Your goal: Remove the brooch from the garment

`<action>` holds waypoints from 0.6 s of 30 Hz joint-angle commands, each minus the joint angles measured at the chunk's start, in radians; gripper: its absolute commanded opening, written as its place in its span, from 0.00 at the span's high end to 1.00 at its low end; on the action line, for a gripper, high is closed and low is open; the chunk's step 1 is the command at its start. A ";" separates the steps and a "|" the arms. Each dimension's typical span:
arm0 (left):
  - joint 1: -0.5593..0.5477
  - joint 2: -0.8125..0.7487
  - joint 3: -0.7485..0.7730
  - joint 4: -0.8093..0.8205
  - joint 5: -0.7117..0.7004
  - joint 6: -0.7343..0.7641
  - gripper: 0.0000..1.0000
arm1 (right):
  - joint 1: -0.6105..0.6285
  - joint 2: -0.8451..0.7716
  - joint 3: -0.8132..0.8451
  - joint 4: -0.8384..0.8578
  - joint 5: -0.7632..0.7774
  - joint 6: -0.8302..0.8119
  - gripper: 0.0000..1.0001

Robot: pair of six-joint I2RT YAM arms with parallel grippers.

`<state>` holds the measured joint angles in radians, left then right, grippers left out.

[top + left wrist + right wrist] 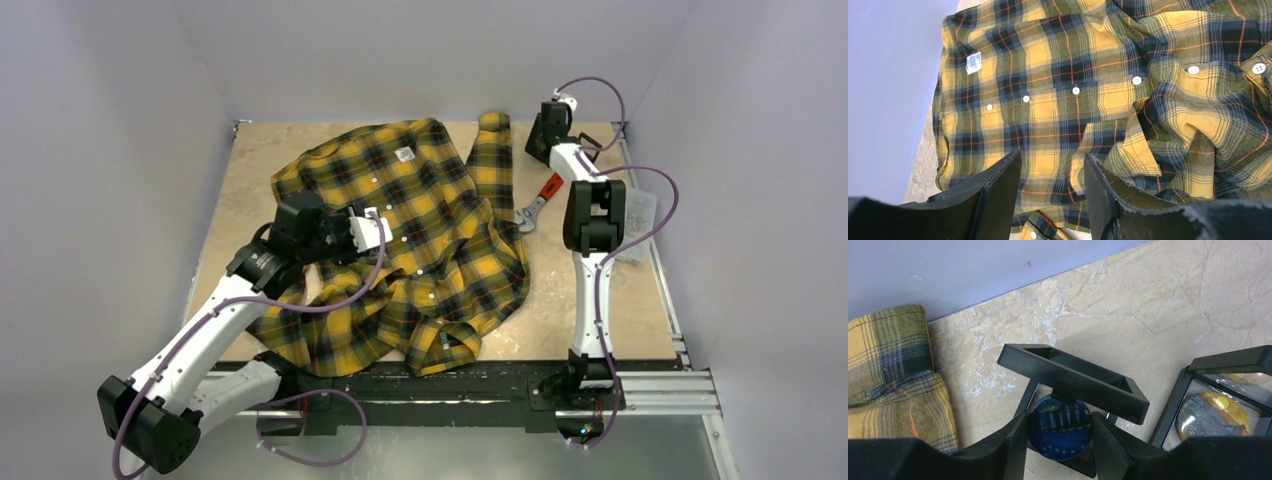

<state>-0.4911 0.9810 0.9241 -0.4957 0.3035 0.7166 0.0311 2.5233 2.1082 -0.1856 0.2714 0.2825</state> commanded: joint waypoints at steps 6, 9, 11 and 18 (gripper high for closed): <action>0.008 0.013 0.057 0.017 0.022 -0.024 0.52 | -0.008 0.015 0.059 0.037 0.017 0.023 0.43; 0.008 0.017 0.060 0.017 0.023 -0.025 0.51 | -0.011 0.015 0.056 0.036 0.018 0.029 0.42; 0.008 0.021 0.061 0.019 0.025 -0.024 0.52 | -0.011 0.014 0.055 0.033 0.018 0.029 0.40; 0.009 0.021 0.064 0.023 0.026 -0.028 0.50 | -0.011 -0.004 0.039 0.042 -0.030 0.007 0.20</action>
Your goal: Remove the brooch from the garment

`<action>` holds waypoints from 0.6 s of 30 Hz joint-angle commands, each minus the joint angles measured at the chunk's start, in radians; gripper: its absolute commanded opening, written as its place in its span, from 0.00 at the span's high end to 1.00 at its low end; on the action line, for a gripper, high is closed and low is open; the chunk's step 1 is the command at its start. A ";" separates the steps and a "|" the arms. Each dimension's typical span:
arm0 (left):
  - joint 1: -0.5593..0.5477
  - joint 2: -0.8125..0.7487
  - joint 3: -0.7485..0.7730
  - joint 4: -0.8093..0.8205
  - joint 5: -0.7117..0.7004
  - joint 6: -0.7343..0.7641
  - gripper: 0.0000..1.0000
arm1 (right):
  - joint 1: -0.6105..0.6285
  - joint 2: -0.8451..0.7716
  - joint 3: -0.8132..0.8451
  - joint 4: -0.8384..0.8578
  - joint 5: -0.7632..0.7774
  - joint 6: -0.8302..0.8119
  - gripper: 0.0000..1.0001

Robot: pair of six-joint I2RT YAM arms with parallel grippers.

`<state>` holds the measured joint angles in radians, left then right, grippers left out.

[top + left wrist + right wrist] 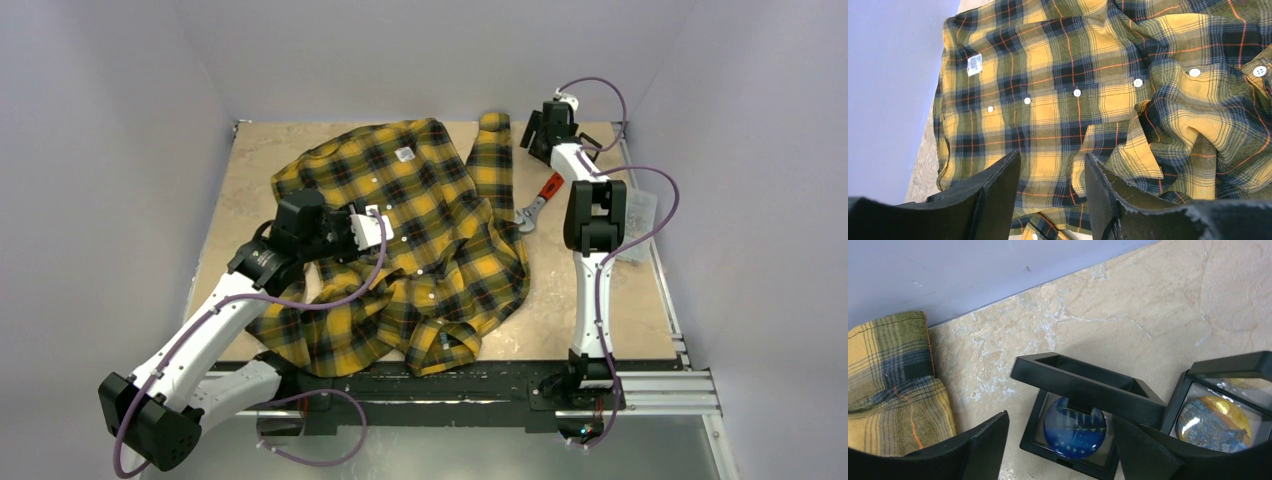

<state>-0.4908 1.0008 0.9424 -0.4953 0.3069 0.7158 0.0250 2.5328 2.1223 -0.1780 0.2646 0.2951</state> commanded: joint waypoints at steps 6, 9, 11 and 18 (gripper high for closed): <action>0.011 0.001 0.048 0.024 0.030 -0.035 0.50 | -0.005 -0.061 -0.029 0.085 -0.041 -0.008 0.17; 0.012 0.000 0.045 0.030 0.033 -0.036 0.50 | -0.005 -0.083 -0.048 0.100 -0.046 -0.019 0.16; 0.012 -0.001 0.045 0.032 0.034 -0.038 0.50 | -0.006 -0.104 -0.081 0.122 -0.046 -0.020 0.16; 0.012 -0.005 0.042 0.040 0.033 -0.046 0.50 | -0.004 -0.168 -0.154 0.160 -0.031 -0.032 0.15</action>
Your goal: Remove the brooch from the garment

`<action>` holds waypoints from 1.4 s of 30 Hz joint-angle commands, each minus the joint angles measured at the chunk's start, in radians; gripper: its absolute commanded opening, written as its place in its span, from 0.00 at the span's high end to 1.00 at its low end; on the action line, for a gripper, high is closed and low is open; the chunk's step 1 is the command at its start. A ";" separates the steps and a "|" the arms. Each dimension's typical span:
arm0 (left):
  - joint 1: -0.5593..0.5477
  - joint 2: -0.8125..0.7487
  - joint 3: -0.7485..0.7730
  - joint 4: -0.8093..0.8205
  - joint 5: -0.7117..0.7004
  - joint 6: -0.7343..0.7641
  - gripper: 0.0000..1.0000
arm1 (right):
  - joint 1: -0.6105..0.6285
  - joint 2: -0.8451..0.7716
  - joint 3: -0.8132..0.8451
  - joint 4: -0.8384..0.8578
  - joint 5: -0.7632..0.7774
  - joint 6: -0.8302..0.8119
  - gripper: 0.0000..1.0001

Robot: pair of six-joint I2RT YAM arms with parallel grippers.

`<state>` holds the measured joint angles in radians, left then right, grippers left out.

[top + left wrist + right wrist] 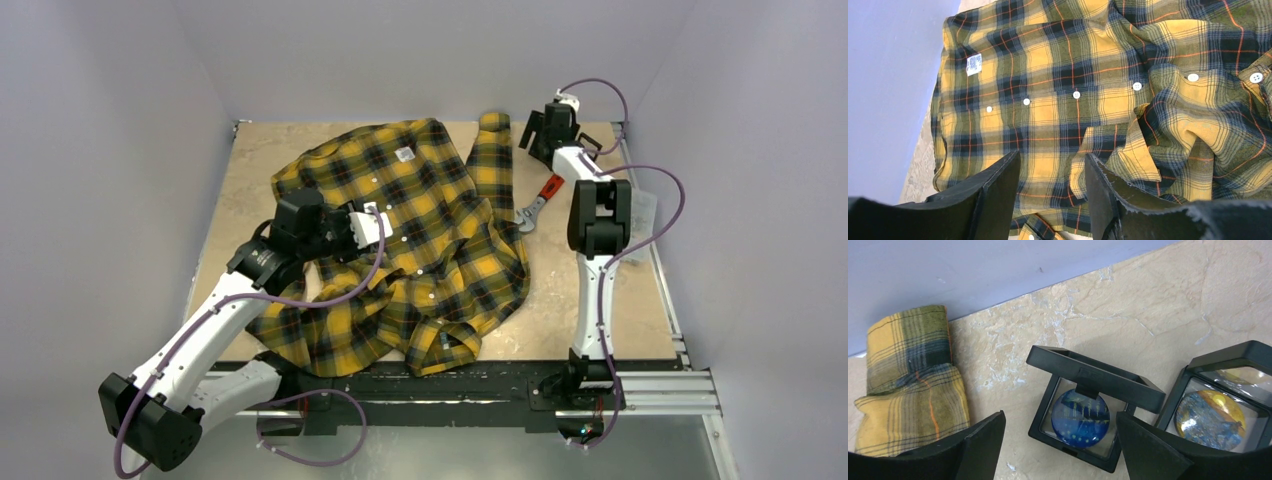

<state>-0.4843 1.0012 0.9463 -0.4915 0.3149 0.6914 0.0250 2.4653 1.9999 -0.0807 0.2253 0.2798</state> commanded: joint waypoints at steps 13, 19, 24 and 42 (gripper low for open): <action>0.023 0.001 0.050 0.042 0.006 -0.123 0.48 | 0.009 -0.309 -0.260 0.116 -0.113 -0.042 0.12; 0.097 0.040 0.111 -0.009 0.086 -0.257 0.39 | 0.032 -0.472 -0.465 0.166 -0.219 -0.073 0.06; 0.203 0.067 0.155 -0.031 0.167 -0.401 0.08 | 0.059 -0.638 -0.597 0.172 -0.303 -0.128 0.01; 0.601 0.311 0.381 -0.518 0.140 -0.559 0.00 | 0.073 -1.088 -0.850 -0.207 -0.480 -0.419 0.01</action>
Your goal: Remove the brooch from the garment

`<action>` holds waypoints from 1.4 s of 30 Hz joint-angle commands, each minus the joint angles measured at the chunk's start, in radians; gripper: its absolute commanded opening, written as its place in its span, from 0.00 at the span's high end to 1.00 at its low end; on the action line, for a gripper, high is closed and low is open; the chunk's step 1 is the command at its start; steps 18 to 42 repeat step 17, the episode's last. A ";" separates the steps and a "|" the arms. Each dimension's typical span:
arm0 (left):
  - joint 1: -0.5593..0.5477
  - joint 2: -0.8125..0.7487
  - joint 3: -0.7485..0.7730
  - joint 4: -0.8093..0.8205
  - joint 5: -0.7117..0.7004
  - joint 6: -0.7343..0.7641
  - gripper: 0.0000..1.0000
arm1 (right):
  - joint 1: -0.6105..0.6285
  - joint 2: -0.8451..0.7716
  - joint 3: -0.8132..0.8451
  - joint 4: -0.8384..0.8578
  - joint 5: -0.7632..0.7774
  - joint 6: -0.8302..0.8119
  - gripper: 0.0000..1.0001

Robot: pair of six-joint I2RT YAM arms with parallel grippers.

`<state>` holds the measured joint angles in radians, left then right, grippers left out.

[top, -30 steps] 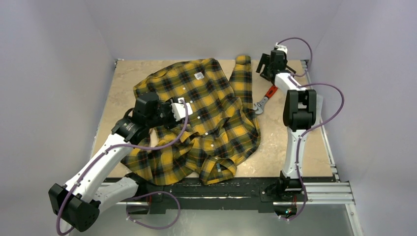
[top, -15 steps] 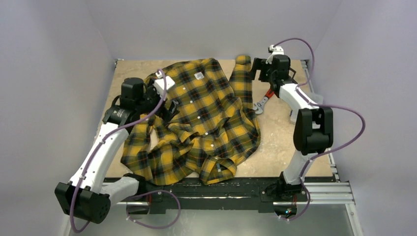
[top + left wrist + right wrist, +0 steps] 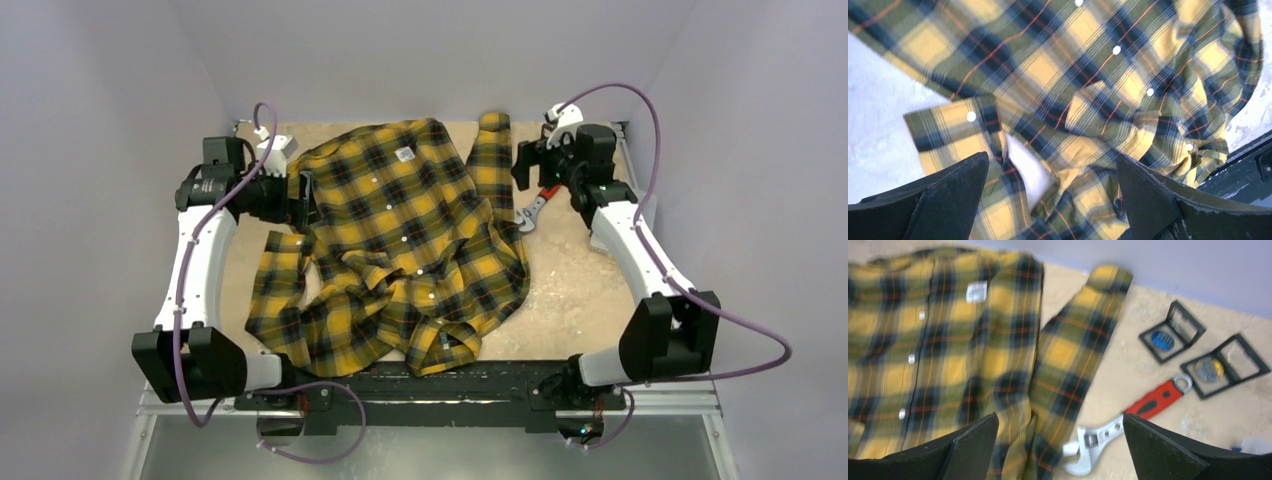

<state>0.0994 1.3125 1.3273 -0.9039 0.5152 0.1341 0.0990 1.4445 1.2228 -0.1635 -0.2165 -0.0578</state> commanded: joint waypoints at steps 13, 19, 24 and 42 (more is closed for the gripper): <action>0.018 -0.136 -0.193 -0.055 -0.145 -0.052 0.00 | -0.001 -0.250 -0.283 -0.158 -0.032 -0.118 0.01; 0.018 -0.156 -0.193 -0.044 -0.136 -0.094 0.00 | -0.002 -0.257 -0.287 -0.173 -0.010 -0.140 0.01; 0.018 -0.156 -0.193 -0.044 -0.136 -0.094 0.00 | -0.002 -0.257 -0.287 -0.173 -0.010 -0.140 0.01; 0.018 -0.156 -0.193 -0.044 -0.136 -0.094 0.00 | -0.002 -0.257 -0.287 -0.173 -0.010 -0.140 0.01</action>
